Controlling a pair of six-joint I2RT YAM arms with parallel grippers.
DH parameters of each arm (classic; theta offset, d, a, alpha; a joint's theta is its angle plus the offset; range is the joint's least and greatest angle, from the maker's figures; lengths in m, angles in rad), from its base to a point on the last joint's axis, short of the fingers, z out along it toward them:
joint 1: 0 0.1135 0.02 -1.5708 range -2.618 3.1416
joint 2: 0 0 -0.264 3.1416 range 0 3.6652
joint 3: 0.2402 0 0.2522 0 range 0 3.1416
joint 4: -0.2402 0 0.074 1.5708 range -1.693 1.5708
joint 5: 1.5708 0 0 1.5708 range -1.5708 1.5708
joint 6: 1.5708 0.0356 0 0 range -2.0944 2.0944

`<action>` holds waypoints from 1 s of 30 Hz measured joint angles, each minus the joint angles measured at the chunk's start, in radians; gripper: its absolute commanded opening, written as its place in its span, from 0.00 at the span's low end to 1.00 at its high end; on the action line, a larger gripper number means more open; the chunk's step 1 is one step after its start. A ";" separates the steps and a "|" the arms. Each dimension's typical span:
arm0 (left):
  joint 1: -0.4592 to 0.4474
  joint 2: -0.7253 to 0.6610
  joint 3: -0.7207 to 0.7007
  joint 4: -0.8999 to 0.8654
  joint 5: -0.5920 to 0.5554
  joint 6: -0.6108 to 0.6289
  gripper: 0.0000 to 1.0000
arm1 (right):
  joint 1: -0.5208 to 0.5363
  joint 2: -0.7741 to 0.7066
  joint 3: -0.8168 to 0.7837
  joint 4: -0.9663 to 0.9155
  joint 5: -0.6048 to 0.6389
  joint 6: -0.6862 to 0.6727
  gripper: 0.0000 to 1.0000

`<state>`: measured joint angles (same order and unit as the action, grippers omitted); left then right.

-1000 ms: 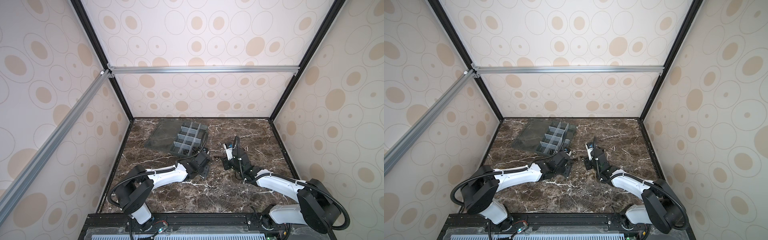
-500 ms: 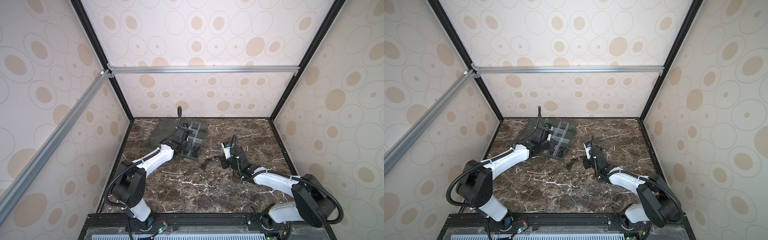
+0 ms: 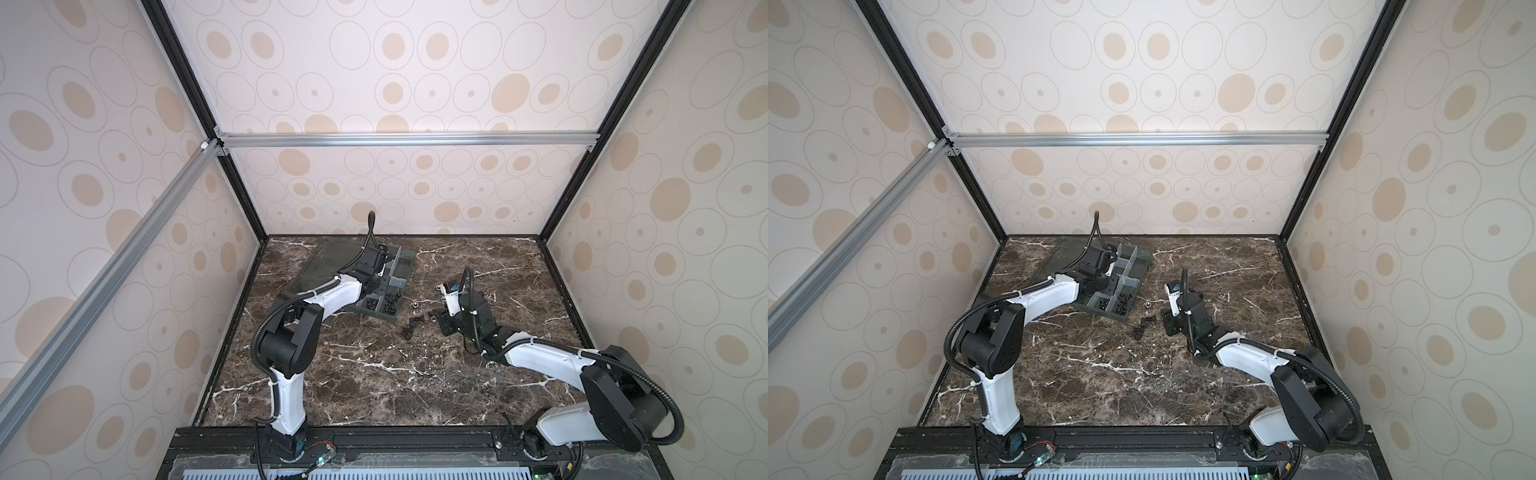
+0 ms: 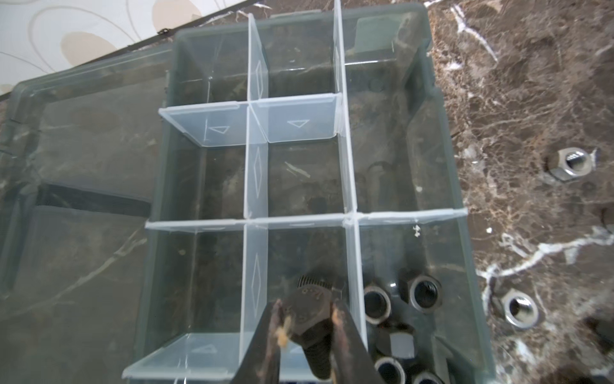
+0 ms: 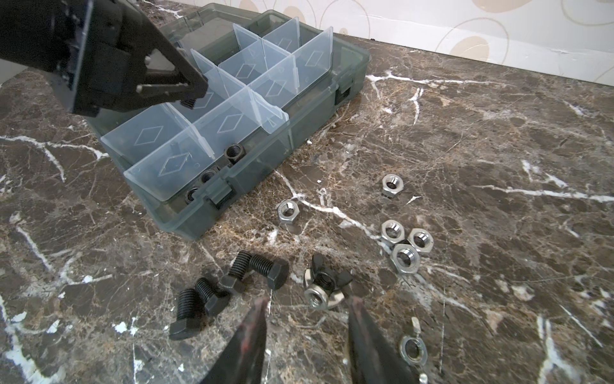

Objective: Sort the screws and nuts into containers
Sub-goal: Place the screw into the container.

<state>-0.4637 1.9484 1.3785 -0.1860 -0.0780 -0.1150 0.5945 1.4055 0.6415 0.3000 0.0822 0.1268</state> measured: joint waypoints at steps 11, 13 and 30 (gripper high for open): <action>-0.027 -0.191 -0.111 0.035 0.008 -0.008 0.46 | 0.002 -0.028 -0.024 0.017 0.001 -0.002 0.43; -0.060 -0.263 -0.137 0.034 -0.003 -0.012 0.47 | 0.009 -0.047 -0.035 0.017 0.008 -0.005 0.42; -0.348 -0.200 -0.211 0.033 0.160 -0.072 0.48 | 0.035 -0.394 -0.186 -0.152 0.105 0.009 0.44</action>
<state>-0.8112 1.7489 1.1675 -0.1528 0.0818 -0.1871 0.6300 1.0119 0.4553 0.1482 0.1875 0.1356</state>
